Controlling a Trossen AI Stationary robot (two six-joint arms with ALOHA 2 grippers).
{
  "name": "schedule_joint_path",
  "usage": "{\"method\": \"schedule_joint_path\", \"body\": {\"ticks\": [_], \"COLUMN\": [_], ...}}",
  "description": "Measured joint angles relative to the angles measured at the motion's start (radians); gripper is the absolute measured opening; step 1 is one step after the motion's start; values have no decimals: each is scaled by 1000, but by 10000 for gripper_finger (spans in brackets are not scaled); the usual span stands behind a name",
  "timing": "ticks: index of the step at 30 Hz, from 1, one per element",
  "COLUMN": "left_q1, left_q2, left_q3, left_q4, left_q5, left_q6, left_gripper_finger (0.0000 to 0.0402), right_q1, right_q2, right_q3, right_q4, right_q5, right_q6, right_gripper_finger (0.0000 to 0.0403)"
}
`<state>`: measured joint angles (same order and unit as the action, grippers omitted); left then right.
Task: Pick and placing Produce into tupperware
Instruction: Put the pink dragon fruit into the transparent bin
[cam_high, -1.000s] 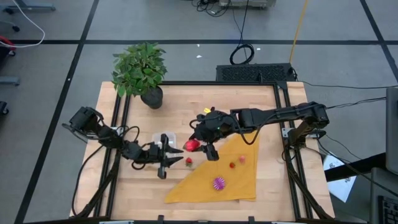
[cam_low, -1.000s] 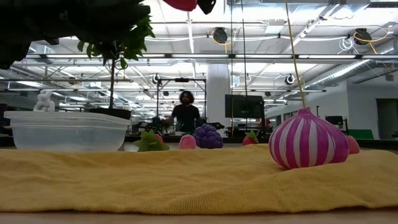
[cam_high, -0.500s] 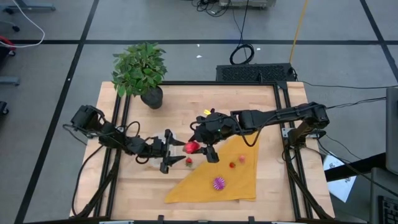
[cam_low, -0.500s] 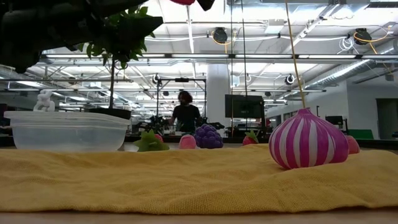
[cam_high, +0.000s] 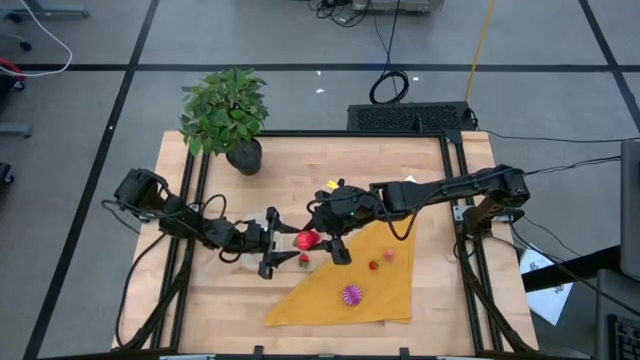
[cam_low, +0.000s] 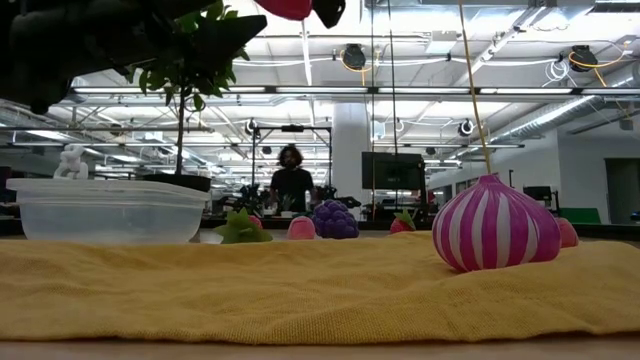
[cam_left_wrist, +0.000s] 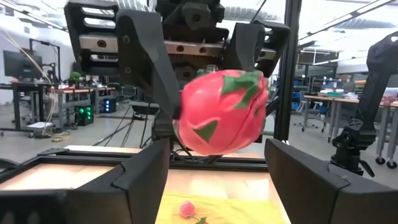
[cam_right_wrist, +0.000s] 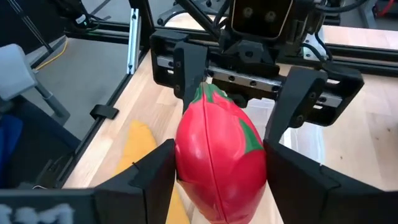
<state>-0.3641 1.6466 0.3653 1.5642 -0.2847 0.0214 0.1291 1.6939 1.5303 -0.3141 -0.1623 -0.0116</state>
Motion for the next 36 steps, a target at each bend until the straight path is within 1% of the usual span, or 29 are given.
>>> {"method": "schedule_joint_path", "body": {"ticks": [9, 16, 30, 36], "left_q1": [32, 50, 50, 50], "left_q2": [0, 0, 0, 0], "left_q3": [19, 50, 51, 51], "left_q4": [-26, -94, -74, -72], "left_q5": [75, 89, 104, 133], "left_q6": [-15, -24, -15, -7], "left_gripper_finger": [271, 271, 271, 271], "right_q1": [0, 2, 3, 4], "right_q2": [0, 0, 0, 0], "right_q3": [0, 0, 0, -49], "right_q4": [22, 26, 41, 106], "right_q5": [0, 0, 0, -2], "right_q6": [0, 0, 26, 34], "right_gripper_finger": [212, 212, 212, 212]}}
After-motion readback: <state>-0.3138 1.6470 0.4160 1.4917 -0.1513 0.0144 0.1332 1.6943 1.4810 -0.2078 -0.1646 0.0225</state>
